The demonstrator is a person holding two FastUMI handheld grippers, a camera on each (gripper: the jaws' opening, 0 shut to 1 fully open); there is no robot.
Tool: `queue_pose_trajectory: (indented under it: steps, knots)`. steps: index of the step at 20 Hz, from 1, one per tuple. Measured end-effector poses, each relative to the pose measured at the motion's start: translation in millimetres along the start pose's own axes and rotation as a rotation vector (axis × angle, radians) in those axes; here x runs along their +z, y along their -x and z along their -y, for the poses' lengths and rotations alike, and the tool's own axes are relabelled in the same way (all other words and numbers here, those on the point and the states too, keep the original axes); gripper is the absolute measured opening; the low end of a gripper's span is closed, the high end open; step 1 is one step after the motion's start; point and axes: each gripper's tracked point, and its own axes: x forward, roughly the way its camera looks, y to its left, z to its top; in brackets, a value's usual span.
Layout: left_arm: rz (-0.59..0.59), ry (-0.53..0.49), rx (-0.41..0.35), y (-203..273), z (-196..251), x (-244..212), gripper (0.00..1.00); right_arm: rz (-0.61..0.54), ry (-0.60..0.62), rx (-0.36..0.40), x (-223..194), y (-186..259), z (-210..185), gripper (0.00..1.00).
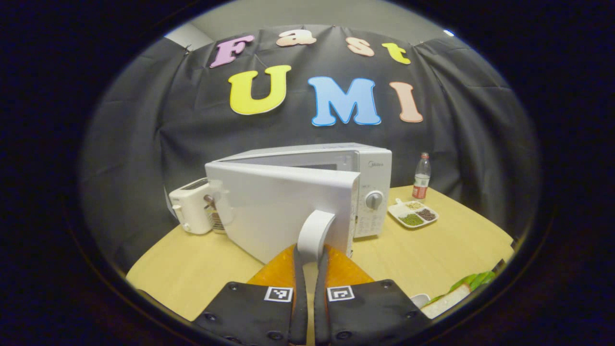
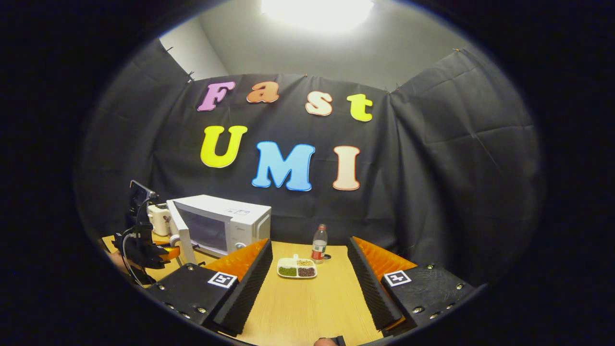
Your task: Open the microwave oven with the left hand, put the food in, and close the microwave oven.
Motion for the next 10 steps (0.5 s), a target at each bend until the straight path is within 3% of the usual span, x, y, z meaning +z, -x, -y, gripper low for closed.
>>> queue_pose_trajectory:
  steps: [5, 10]
  knots:
    - [-0.02, 0.028, 0.026, 38.1, -52.7, -14.9, 0.12, 0.015, -0.022, 0.084, 7.7, 3.9, -49.9, 0.95]
    - [-0.03, 0.019, 0.004, 65.0, -110.2, -29.9, 0.12, 0.011, -0.068, 0.1, 17.7, 1.0, -105.6, 0.95]
